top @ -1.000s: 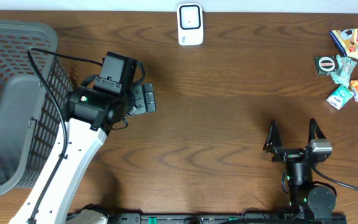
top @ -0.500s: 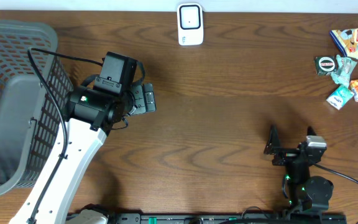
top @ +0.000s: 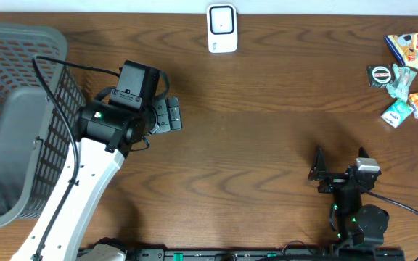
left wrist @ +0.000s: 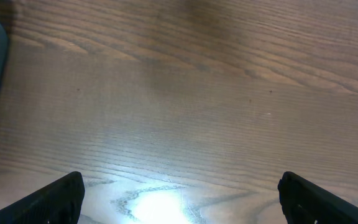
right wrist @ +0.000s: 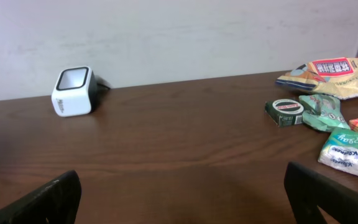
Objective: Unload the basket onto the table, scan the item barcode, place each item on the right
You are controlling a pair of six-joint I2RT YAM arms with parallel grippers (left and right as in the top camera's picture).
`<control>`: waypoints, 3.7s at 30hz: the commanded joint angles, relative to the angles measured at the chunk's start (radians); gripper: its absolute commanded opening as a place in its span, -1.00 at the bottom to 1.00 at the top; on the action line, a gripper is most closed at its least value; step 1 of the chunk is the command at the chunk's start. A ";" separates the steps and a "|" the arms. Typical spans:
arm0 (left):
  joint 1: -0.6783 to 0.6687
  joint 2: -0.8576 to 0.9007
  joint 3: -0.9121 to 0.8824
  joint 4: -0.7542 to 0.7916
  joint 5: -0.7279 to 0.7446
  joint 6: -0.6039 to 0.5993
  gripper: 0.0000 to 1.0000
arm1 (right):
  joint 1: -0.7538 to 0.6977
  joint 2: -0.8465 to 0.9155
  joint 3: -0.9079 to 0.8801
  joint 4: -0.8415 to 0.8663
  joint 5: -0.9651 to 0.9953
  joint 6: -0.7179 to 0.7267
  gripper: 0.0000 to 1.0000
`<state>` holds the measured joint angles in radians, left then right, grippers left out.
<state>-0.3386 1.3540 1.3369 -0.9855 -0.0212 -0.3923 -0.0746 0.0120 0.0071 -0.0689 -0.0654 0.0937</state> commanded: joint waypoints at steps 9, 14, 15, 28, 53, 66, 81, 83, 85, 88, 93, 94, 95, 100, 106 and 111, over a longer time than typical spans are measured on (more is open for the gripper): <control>-0.004 -0.002 0.015 -0.001 0.005 0.006 0.96 | 0.089 -0.007 -0.002 -0.010 0.033 -0.006 0.99; -0.004 -0.002 0.015 -0.001 0.005 0.006 0.96 | 0.126 -0.007 -0.002 -0.011 0.042 -0.022 0.99; -0.004 -0.002 0.015 -0.001 0.005 0.006 0.96 | 0.126 -0.007 -0.002 -0.011 0.045 -0.022 0.99; -0.004 -0.002 0.015 -0.001 0.005 0.006 0.95 | 0.117 -0.007 -0.002 -0.006 0.036 -0.024 0.98; -0.004 -0.002 0.015 -0.001 0.005 0.006 0.96 | 0.117 -0.006 -0.002 -0.006 0.036 -0.024 0.99; -0.004 -0.002 0.015 -0.001 0.005 0.006 0.96 | 0.117 -0.006 -0.002 -0.006 0.036 -0.024 0.99; -0.004 -0.002 0.015 -0.001 0.005 0.006 0.96 | 0.117 -0.006 -0.002 -0.006 0.036 -0.024 0.99; -0.004 -0.002 0.015 -0.001 0.005 0.006 0.96 | 0.117 -0.006 -0.002 -0.006 0.036 -0.024 0.99; -0.004 -0.002 0.015 -0.001 0.005 0.006 0.96 | 0.117 -0.006 -0.002 -0.006 0.036 -0.024 0.99; -0.004 -0.002 0.015 -0.003 -0.018 0.006 0.96 | 0.117 -0.006 -0.002 -0.006 0.036 -0.024 0.99; -0.004 -0.002 0.006 -0.075 -0.018 0.009 0.94 | 0.117 -0.006 -0.002 -0.006 0.036 -0.024 0.99; -0.004 -0.002 -0.003 -0.098 -0.018 0.009 0.96 | 0.117 -0.006 -0.002 -0.006 0.036 -0.024 0.99; -0.004 -0.002 -0.008 -0.106 -0.018 0.009 0.95 | 0.117 -0.006 -0.002 -0.006 0.036 -0.024 0.99; -0.004 -0.001 -0.029 -0.113 -0.013 0.008 0.96 | 0.117 -0.006 -0.002 -0.006 0.036 -0.024 0.99; -0.004 -0.003 -0.105 -0.107 -0.014 0.005 0.95 | 0.117 -0.006 -0.002 -0.006 0.036 -0.024 0.98; -0.004 -0.052 -0.241 0.014 -0.008 0.006 0.95 | 0.117 -0.006 -0.002 -0.006 0.036 -0.024 0.98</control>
<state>-0.3389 1.3457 1.1645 -1.0126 -0.0257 -0.3923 0.0433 0.0120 0.0071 -0.0700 -0.0330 0.0856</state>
